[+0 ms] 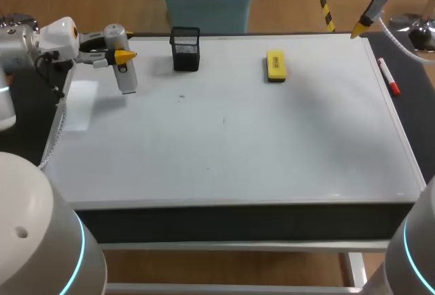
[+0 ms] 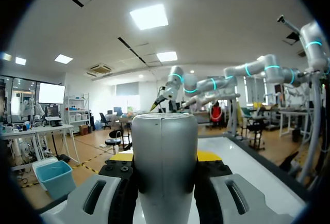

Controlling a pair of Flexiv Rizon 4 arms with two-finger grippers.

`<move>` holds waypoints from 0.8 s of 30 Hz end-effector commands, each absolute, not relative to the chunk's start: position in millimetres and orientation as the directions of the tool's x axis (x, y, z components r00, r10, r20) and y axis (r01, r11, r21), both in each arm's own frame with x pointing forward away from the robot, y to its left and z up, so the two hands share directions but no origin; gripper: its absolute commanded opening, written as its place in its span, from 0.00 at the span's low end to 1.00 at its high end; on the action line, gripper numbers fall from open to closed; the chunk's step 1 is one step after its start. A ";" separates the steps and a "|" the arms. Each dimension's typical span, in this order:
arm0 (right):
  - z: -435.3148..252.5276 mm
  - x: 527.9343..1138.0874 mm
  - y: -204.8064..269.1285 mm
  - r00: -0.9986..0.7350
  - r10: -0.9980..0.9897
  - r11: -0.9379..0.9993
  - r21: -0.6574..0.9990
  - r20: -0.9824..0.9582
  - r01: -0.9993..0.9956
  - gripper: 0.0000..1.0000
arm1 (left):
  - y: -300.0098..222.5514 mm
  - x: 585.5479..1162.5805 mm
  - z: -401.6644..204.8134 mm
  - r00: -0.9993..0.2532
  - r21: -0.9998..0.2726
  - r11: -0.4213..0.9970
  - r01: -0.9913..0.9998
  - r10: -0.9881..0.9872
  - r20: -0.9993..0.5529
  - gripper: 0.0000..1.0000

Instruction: Pick up the inspection probe, press it on each red-marked spot on the whiteboard one by one, put down the probe, pick up the eraser, and wipe off all the red marks.

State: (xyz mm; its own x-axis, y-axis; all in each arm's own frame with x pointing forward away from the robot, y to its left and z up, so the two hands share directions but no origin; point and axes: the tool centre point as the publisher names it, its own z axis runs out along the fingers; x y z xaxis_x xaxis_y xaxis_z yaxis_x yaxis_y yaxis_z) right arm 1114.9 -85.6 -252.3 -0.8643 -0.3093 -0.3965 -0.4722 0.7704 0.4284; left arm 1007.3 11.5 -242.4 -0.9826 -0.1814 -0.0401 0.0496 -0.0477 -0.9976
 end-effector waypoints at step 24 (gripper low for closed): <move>-251.6 1114.9 -86.3 -0.864 -0.313 0.771 0.426 -0.394 -0.474 1.00 | -71.3 1108.9 -158.3 -0.990 -0.988 -0.062 0.139 0.030 -0.141 0.00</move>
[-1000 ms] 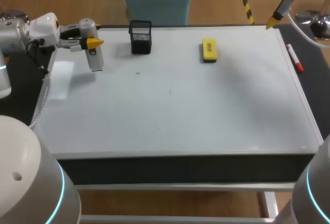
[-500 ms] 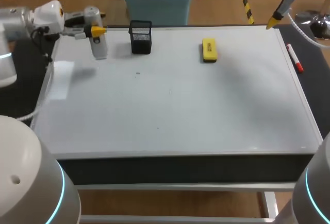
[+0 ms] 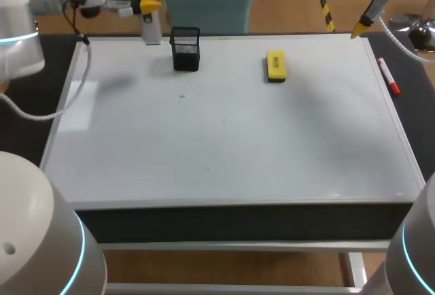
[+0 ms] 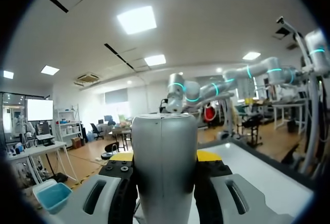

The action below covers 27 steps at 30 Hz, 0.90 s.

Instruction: Pick up the inspection probe, press it on each red-marked spot on the whiteboard one by one, put down the probe, pick up the eraser, and wipe off all the red marks.

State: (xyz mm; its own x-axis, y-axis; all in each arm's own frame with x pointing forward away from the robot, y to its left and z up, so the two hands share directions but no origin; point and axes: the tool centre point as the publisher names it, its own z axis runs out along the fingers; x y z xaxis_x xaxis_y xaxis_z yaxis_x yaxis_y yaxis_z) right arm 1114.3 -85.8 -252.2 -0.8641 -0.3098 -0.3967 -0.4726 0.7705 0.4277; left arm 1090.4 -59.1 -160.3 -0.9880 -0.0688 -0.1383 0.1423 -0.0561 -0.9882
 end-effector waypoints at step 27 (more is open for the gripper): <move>-251.6 1114.9 -86.3 -0.864 -0.313 0.771 0.426 -0.394 -0.474 1.00 | -128.3 1120.2 -168.5 -0.990 -0.991 -0.093 0.094 0.094 -0.102 0.00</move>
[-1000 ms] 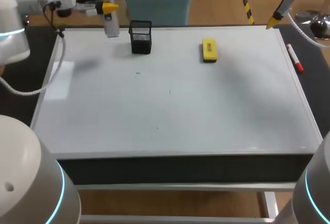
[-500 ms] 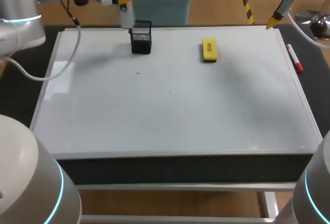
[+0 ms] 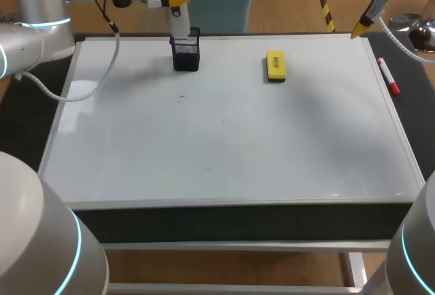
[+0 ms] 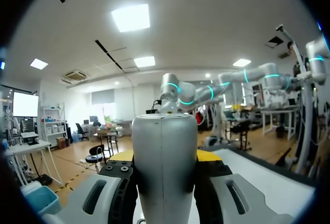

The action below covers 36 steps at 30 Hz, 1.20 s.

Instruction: Pick up the inspection probe, press it on each red-marked spot on the whiteboard one by one, put down the probe, pick up the eraser, and wipe off all the red marks.

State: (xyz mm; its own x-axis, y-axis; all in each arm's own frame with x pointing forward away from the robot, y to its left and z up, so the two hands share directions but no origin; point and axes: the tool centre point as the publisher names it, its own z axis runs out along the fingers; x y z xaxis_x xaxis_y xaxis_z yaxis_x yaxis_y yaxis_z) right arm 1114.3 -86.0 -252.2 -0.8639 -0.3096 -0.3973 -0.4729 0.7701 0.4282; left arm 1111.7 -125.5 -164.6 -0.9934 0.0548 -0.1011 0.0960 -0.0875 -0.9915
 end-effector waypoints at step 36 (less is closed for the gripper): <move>-251.6 1114.9 -86.3 -0.864 -0.313 0.771 0.426 -0.394 -0.474 1.00 | -133.6 1146.3 -234.1 -0.991 -0.994 -0.104 0.029 0.123 -0.042 0.00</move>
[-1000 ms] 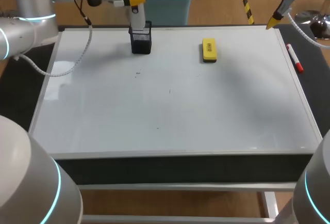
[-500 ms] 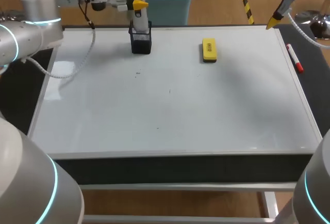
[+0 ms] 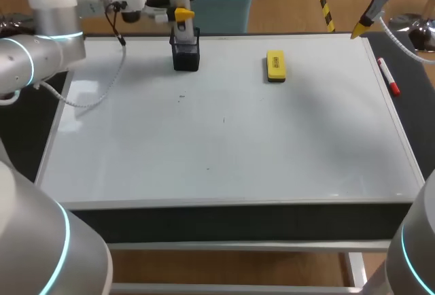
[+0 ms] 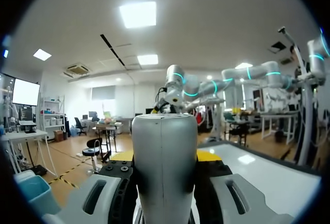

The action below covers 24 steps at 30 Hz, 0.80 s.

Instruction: Pick up the inspection probe, press it on each red-marked spot on the whiteboard one by one, put down the probe, pick up the eraser, and wipe off all the red marks.

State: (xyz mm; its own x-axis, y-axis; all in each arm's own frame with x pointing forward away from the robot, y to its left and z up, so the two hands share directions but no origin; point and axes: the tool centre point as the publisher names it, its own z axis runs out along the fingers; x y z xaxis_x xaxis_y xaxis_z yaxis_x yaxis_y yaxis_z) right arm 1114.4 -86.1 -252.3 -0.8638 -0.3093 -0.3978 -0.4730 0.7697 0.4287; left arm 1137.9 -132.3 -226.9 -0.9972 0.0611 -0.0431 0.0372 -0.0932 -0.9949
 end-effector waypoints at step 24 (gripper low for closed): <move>-251.6 1114.9 -86.3 -0.864 -0.313 0.771 0.426 -0.394 -0.474 1.00 | -137.0 1153.5 -271.4 -0.992 -0.997 -0.070 -0.041 0.125 0.032 0.00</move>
State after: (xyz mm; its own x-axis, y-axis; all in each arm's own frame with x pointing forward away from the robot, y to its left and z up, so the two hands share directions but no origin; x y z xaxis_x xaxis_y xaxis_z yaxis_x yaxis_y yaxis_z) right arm 1114.4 -86.0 -252.5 -0.8637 -0.3091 -0.3980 -0.4730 0.7697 0.4287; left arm 1145.6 -135.8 -266.9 -0.9974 0.0649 0.0312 -0.0353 -0.0625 -0.9974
